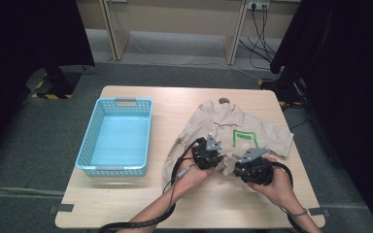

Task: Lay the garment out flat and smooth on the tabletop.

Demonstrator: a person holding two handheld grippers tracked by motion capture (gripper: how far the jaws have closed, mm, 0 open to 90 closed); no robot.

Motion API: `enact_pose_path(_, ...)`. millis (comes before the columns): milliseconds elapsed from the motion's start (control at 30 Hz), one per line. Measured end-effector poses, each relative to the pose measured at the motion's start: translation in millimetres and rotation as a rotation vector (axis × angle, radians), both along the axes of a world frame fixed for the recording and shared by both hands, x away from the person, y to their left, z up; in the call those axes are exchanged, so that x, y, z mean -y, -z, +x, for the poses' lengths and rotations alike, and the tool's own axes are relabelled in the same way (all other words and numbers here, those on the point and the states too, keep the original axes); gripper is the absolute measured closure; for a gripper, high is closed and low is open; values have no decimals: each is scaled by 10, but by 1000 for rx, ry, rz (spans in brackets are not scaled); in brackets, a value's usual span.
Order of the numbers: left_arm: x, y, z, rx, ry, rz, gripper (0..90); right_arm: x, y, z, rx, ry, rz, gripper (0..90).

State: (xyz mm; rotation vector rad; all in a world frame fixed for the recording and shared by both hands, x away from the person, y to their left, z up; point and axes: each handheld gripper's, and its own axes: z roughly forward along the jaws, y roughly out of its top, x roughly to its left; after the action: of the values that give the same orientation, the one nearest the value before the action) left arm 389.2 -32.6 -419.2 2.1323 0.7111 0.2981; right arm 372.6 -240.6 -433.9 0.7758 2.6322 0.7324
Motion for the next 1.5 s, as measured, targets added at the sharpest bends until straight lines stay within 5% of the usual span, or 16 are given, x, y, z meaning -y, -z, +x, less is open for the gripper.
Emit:
enact_pose_path(467,-3,9,24,-1,-7,3,823,11,139,144,-62,1,-33,843)
enact_pose_path(733,-5,12,21,-6,-7,2,823,29,-53,92,71,9,-32,660)
enact_pose_path(1000,11,26,29,-12,-5,5,824,46,-8,137,105,-16,-99,653)
enact_pose_path(1133,16,39,28,-16,-5,6,823,83,160,249,46,-24,-118,661)
enact_pose_path(1300,13,45,52,-21,-8,7,823,126,160,340,-11,-18,-55,672)
enact_pose_path(1333,11,47,56,-22,-10,8,823,151,152,399,-65,-13,-32,691)
enact_pose_path(1400,10,49,58,-23,-11,8,823,161,151,418,-87,-8,-18,699)
enact_pose_path(1433,9,55,62,-25,-13,8,822,202,160,475,-150,14,40,722)
enact_pose_path(1500,4,59,67,-26,-14,6,821,223,165,483,-151,23,52,754)
